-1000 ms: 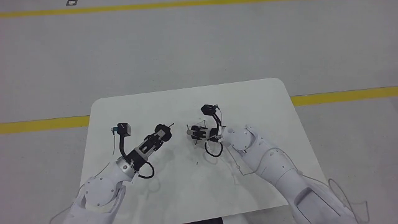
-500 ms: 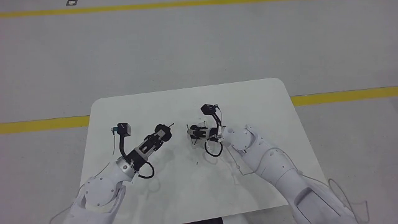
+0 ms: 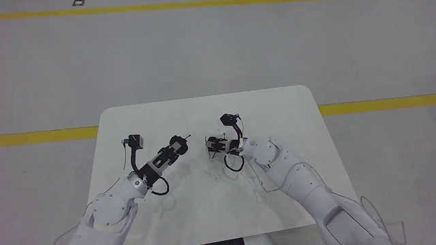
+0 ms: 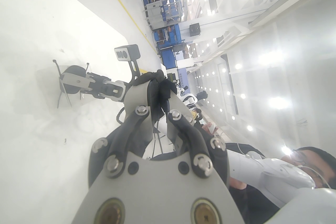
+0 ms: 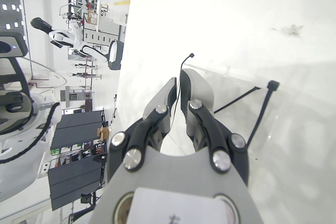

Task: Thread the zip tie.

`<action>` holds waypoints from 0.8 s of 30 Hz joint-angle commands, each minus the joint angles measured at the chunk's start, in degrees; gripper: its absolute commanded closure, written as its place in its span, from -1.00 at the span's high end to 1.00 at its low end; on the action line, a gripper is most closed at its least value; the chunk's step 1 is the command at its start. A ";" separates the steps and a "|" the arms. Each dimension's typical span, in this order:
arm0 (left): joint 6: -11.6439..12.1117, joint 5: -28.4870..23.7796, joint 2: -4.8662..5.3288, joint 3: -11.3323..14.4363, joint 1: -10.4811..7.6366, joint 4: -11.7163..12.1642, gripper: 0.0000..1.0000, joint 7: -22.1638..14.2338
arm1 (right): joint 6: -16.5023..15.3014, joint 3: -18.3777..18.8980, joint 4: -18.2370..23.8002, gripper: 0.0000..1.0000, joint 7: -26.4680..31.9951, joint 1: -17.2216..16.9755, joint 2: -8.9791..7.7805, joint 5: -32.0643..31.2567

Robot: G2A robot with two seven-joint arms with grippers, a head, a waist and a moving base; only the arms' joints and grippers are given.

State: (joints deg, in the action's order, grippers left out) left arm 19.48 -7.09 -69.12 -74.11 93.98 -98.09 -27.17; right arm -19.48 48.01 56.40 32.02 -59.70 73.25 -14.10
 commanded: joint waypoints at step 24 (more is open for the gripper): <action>0.00 0.00 0.00 0.00 0.00 0.00 -1.00 0.00 | 0.00 3.10 5.05 -1.00 -0.29 -3.28 -1.69 2.93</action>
State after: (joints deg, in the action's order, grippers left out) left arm 19.48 -7.09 -69.12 -74.11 93.98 -98.09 -27.17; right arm -19.48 50.79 60.99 31.61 -62.72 71.70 -11.63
